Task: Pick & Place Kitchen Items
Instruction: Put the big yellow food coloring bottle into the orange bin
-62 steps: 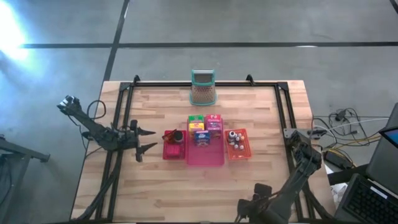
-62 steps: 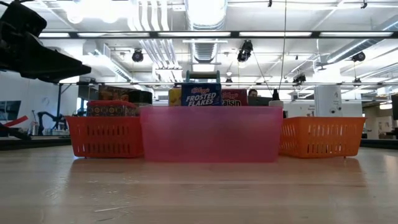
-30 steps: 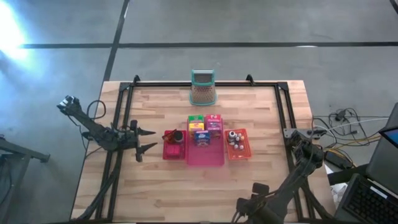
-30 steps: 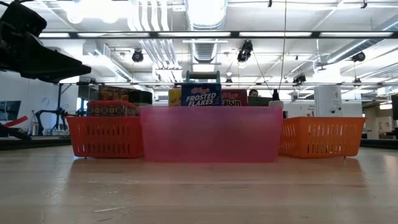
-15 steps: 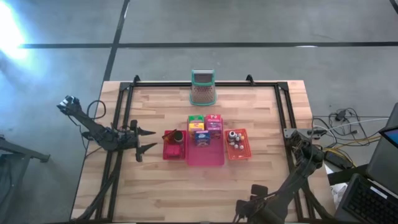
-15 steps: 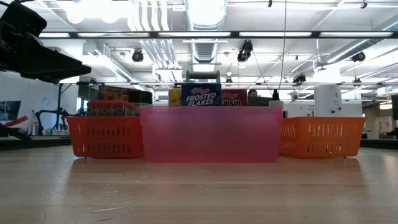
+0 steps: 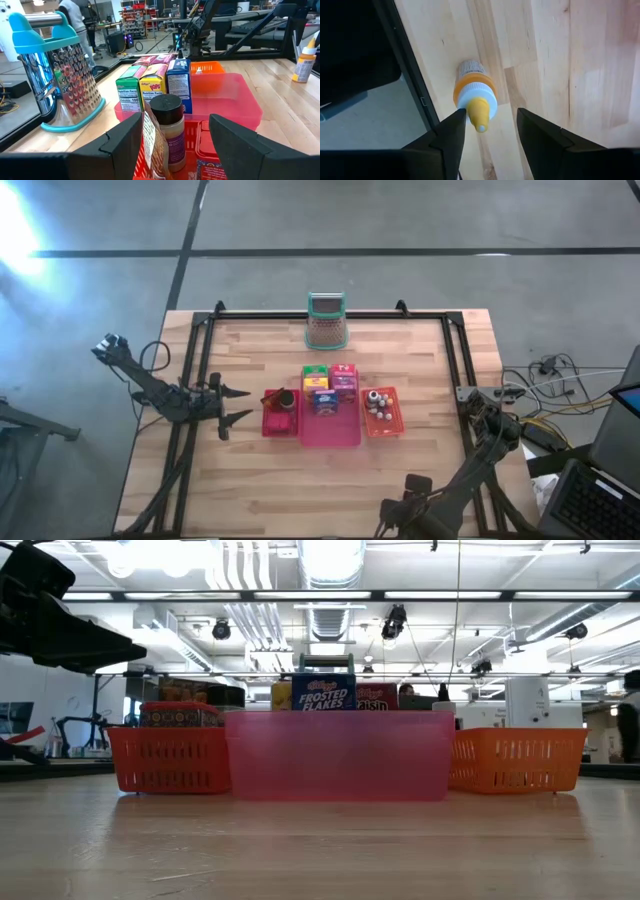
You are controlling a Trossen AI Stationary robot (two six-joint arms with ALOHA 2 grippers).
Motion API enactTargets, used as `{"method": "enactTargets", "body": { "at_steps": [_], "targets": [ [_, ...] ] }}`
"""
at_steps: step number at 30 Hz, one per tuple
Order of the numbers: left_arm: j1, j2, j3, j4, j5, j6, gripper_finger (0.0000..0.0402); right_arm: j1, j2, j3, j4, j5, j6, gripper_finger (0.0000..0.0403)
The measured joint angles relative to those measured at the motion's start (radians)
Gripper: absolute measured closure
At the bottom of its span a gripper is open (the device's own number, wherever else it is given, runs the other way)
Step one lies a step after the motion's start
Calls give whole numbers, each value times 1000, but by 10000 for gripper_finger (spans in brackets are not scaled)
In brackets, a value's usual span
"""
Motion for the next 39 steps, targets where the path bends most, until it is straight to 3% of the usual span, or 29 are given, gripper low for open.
{"method": "enactTargets", "body": {
  "at_steps": [23, 34, 39],
  "targets": [
    [0, 0, 0, 0, 0, 0, 165, 1, -3, 0, 50, -26, -31, 295],
    [0, 0, 0, 0, 0, 0, 165, -2, -5, 0, 49, 0, -80, 365],
    [0, 0, 0, 0, 0, 0, 165, -3, -6, 1, 46, 1, -85, 371]
  ]
}}
